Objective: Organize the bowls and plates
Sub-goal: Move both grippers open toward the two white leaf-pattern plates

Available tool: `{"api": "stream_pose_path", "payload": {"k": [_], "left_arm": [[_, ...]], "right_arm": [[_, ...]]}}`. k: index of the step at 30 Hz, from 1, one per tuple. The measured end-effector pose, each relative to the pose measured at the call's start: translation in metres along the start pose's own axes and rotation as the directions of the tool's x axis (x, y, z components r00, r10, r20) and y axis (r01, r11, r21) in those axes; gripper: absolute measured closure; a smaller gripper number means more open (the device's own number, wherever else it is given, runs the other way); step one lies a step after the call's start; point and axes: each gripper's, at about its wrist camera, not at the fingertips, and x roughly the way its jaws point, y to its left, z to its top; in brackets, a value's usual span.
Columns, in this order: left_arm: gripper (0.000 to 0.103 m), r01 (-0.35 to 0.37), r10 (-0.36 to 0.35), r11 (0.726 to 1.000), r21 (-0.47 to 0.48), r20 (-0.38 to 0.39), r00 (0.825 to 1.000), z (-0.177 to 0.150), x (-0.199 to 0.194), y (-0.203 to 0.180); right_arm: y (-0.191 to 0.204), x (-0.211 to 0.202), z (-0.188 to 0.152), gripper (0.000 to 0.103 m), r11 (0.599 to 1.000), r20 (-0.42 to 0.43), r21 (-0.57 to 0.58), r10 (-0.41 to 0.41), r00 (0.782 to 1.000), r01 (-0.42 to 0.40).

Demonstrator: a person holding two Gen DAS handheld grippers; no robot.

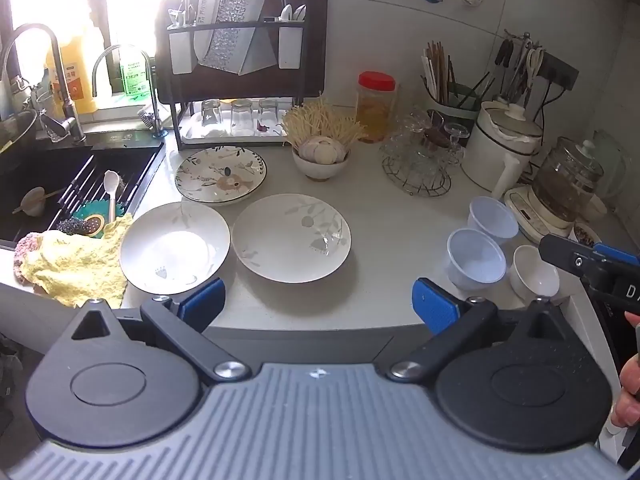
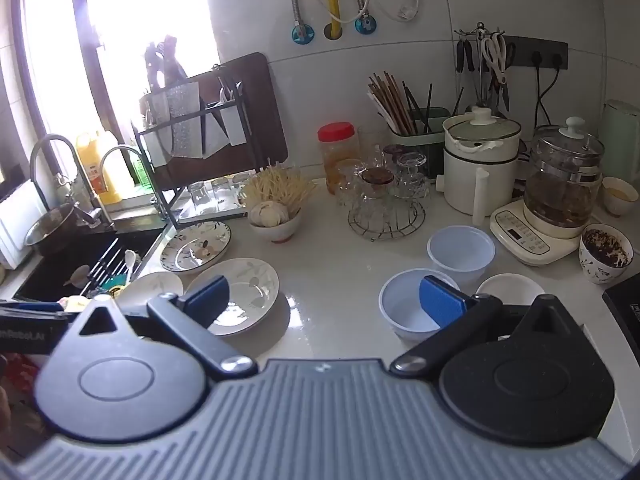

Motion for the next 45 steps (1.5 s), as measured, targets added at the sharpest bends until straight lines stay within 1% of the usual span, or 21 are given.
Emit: {"api": "stream_pose_path", "payload": {"k": [4, 7, 8, 10, 13, 30, 34, 45], "left_arm": [[0.002, 0.008, -0.008, 1.000, 0.001, 0.000, 1.000, -0.002, -0.003, 0.005], [0.002, 0.004, -0.004, 1.000, 0.007, -0.005, 1.000, -0.001, -0.003, 0.002], [0.002, 0.005, -0.005, 1.000, 0.008, -0.010, 1.000, 0.000, -0.003, 0.001], [0.002, 0.001, -0.001, 1.000, 0.017, -0.021, 1.000, 0.003, 0.000, -0.001], [0.002, 0.009, -0.008, 1.000, 0.018, -0.023, 1.000, 0.004, 0.002, -0.002], [0.002, 0.017, -0.016, 1.000, 0.021, -0.023, 1.000, 0.007, 0.005, -0.003], [0.002, 0.019, -0.018, 1.000, 0.020, -0.022, 1.000, 0.006, 0.006, -0.004], [0.002, 0.025, -0.025, 0.999, 0.021, -0.016, 1.000, 0.004, 0.005, -0.008]], "right_arm": [[0.001, -0.003, 0.001, 0.000, 1.000, 0.003, -0.007, -0.004, 1.000, 0.004], [0.002, -0.005, 0.001, 0.000, 1.000, 0.002, -0.003, -0.010, 1.000, 0.010], [0.001, 0.002, -0.001, 0.000, 1.000, -0.012, 0.009, 0.007, 1.000, -0.007], [-0.002, 0.001, -0.002, 0.000, 1.000, -0.016, 0.015, 0.011, 1.000, -0.011], [0.001, 0.001, -0.004, 0.000, 1.000, -0.009, 0.002, 0.001, 1.000, -0.001], [0.000, 0.003, -0.001, 0.000, 1.000, -0.019, -0.010, 0.017, 1.000, -0.017], [-0.002, 0.003, 0.000, 0.000, 1.000, -0.016, -0.003, 0.000, 1.000, 0.000], [-0.001, 0.001, 0.000, 0.000, 1.000, -0.028, -0.002, 0.009, 1.000, -0.009]]}}
